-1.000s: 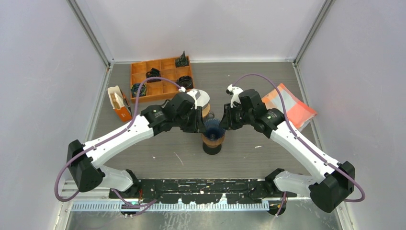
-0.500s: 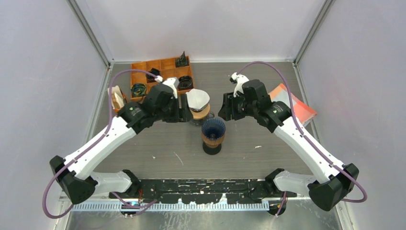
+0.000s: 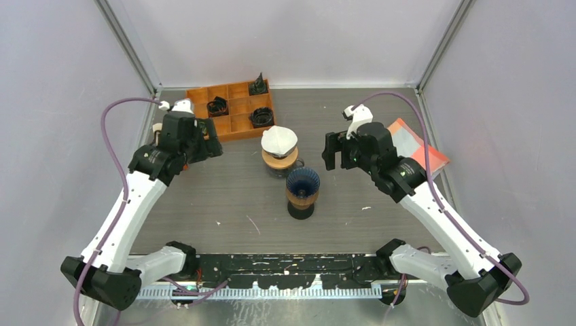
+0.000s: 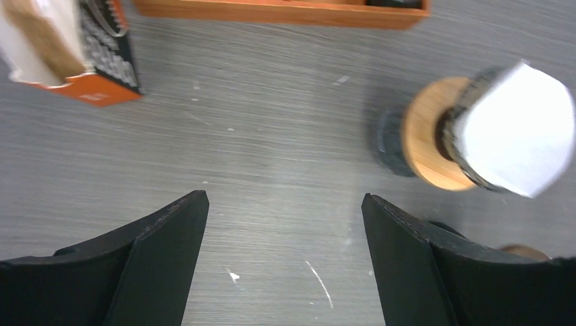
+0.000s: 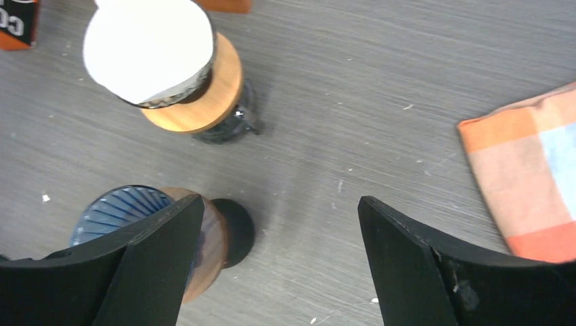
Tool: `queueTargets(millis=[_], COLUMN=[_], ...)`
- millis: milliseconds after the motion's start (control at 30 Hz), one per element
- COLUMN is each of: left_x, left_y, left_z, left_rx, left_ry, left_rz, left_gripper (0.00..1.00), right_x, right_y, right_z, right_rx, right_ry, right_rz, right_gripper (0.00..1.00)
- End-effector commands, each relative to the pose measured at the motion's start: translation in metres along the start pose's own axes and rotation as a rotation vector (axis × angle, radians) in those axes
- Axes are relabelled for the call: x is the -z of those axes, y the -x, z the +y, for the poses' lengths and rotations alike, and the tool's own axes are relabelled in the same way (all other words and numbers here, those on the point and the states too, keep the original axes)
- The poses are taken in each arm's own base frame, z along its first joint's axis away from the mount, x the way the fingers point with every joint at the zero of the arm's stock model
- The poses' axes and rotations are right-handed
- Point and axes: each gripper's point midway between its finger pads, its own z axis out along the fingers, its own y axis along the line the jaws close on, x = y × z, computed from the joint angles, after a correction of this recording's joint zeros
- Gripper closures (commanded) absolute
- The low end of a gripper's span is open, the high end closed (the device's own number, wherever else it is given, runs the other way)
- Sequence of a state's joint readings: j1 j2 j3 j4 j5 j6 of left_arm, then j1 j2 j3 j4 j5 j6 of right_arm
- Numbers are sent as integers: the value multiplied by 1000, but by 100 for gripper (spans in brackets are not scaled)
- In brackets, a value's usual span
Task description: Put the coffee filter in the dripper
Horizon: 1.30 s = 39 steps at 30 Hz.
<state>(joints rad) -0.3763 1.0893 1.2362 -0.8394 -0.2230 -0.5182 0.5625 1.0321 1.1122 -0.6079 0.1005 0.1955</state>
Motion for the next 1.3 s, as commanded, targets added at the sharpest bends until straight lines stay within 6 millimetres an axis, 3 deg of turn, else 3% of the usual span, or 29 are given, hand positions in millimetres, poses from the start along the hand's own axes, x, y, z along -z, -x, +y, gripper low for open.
queueTargets(millis=[0, 100, 367, 533, 900, 1267], left_x=[-5, -14, -39, -60, -94, -137], left_y=[17, 33, 65, 76, 103, 93], left_z=[40, 61, 117, 149, 188, 203], left_rx=[-10, 39, 191, 277, 308, 307], left_ry=[121, 163, 256, 307, 407, 427], left_rz=[-46, -74, -119, -116, -136, -48], left_gripper=[14, 14, 16, 23, 57, 76], right_x=[4, 6, 12, 12, 13, 10], right_y=[18, 18, 16, 9, -1, -4], right_z=[-25, -37, -59, -65, -75, -74], right_rx=[39, 59, 87, 88, 96, 97], right_ry=[-113, -167, -260, -284, -322, -315], right_rz=[-132, -167, -261, -275, -322, -326], right_gripper=[7, 1, 0, 0, 0, 0])
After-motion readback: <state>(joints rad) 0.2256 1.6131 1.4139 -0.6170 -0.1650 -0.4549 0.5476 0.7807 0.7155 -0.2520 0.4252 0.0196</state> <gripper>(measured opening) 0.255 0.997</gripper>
